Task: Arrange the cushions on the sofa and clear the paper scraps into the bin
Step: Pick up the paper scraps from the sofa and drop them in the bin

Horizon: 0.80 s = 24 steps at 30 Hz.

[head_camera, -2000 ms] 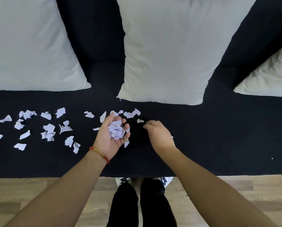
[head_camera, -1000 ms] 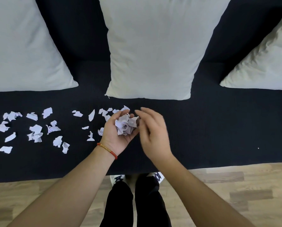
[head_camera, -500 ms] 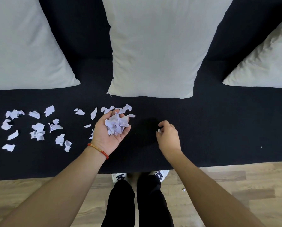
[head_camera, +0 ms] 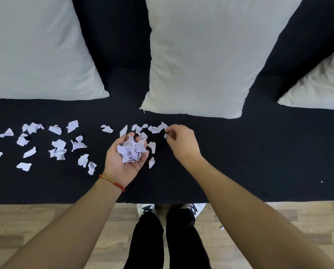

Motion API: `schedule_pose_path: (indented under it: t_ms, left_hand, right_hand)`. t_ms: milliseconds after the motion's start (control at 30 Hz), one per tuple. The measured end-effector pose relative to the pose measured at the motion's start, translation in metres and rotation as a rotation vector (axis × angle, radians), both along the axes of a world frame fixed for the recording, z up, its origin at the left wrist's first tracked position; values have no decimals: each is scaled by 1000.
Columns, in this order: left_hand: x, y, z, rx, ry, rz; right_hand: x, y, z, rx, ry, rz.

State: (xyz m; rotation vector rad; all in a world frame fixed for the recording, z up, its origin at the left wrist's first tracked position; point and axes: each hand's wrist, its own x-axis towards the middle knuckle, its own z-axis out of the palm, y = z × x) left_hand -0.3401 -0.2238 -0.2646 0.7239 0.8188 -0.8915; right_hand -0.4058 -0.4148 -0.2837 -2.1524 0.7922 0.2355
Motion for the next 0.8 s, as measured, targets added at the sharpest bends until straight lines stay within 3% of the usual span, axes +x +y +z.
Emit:
schedule_pose_path:
  t_ms: [167,467,633,800]
  left_hand:
    - [4,21,1,1,11,59]
    - [9,48,-1,39,23,75]
    - [13,52,1,31,41,89]
    - [18,42,0,40,61,74]
  right_hand:
    - [33,12,-12,-214,-80,214]
    - [8,56,-34,-111,-65,395]
    - [-24,66,-39,-408,-77,629]
    - [-40,67,-55,-674,-159,729]
